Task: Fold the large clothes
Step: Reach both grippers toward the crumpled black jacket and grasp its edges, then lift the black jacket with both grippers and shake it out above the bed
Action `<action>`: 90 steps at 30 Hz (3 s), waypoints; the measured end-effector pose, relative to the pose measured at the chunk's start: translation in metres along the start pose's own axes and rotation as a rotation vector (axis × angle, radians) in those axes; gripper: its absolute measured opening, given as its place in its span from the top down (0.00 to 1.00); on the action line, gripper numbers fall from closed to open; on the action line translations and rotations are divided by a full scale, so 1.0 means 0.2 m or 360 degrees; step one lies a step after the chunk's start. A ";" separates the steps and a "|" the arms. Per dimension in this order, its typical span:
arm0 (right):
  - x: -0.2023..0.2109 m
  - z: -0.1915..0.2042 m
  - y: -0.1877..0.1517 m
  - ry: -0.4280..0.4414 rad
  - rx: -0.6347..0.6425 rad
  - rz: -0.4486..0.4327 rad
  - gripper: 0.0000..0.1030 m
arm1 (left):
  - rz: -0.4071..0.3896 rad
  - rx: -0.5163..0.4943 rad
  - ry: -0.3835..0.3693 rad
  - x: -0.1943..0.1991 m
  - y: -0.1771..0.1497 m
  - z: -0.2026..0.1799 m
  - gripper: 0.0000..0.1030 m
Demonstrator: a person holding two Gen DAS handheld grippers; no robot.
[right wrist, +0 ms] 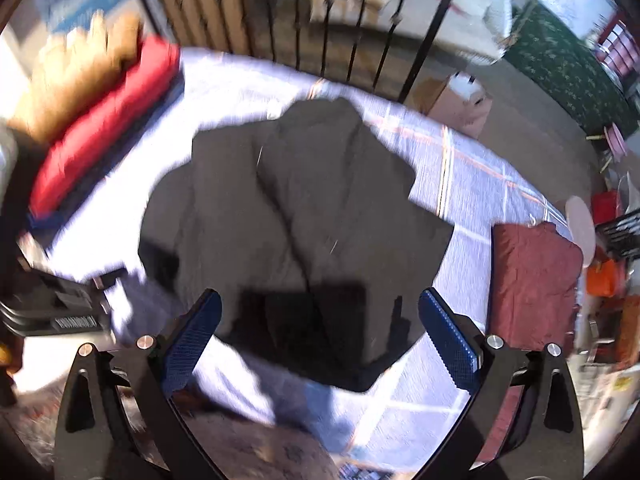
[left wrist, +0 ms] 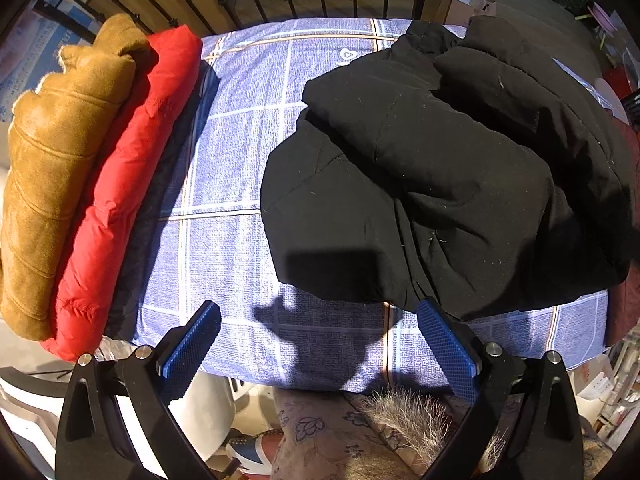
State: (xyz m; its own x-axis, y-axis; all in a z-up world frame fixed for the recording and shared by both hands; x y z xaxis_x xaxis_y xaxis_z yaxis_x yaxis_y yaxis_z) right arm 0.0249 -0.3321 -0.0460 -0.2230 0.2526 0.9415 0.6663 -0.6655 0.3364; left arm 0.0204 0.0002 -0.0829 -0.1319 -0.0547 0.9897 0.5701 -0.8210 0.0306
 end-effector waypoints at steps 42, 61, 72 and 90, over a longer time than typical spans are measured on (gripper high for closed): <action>-0.05 1.23 -0.06 0.0958 0.1029 0.0100 0.74 | -0.0589 0.0757 0.0319 0.54 0.10 1.07 0.06; -0.10 0.73 0.02 0.1012 0.0401 0.0300 0.05 | -0.0069 0.0736 -0.0380 -0.13 0.02 0.59 0.06; -0.55 -0.14 -0.18 0.0562 -0.0659 0.0428 0.05 | 0.0101 0.0564 -0.0721 -0.31 0.12 0.26 0.06; -0.74 0.08 -0.23 0.0966 -0.0828 0.0580 0.83 | -0.0303 0.0553 -0.0791 0.05 0.22 0.31 0.85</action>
State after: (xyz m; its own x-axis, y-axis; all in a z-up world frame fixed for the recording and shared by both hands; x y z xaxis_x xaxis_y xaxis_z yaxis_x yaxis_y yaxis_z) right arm 0.0395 -0.3283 -0.2017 -0.4983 -0.3567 0.7902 0.3939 -0.9051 -0.1602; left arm 0.0932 -0.0011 -0.0637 0.0876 0.4131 0.9065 0.8147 -0.5533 0.1734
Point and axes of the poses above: each gripper's, at about its wrist camera, not at the fingertips, and x roughly against the way its jaws point, z to its left, y to its top, the point moved 5 cm from there along -x, roughly the way its jaws point, and after that the axes turned 1 degree about x, right-handed, at the moved point
